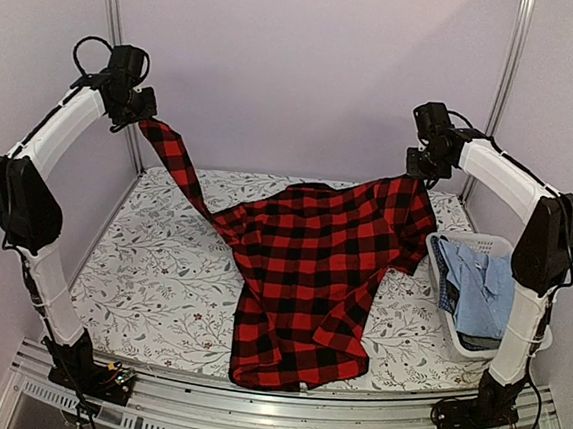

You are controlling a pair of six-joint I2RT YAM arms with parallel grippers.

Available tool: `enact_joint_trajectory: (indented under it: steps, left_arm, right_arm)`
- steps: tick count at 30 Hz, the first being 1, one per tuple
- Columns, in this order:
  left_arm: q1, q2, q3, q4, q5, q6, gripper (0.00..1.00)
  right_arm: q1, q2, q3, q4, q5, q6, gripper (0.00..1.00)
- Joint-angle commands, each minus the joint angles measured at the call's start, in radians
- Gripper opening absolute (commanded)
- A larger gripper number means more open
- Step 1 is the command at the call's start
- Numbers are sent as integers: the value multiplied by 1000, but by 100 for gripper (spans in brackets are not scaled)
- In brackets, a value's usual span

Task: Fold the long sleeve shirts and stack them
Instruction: Flatten out the square-folded shirt at the center of the board.

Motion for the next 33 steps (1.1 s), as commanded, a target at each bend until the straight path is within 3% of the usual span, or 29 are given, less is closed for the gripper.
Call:
enact_joint_trajectory:
  steps: [1,14,21,25,26,27,29,30,33]
  left_arm:
    - [46,83,139,-58,2,39,0]
    - [153,293,494,-148,10,85,0]
    - [174,304,470,-119,98,88,0]
    - [171,319,427,-140,125,68,3]
    - [168,319,411,-141,130,64,8]
    - [164,317,394,-141,139,61,18]
    - [146,308,366,-141,153,60,48]
    - [131,300,351,-141,149,64,57]
    - [73,261,297,-134,145,66,68]
  right_arm:
    - [-29,41,77,-3,21,-29,0]
    - [-48,150,151,-33,-42,-41,3]
    - [-35,174,139,-46,-134,-30,5]
    - [34,157,75,-40,-168,-28,13]
    - [52,149,53,-33,-184,-27,16]
    - [71,134,25,-26,-200,-24,18]
    - [110,109,-33,-5,-236,-5,25]
    - [134,89,-64,10,-253,0,28]
    - [224,51,-135,28,-272,18,39]
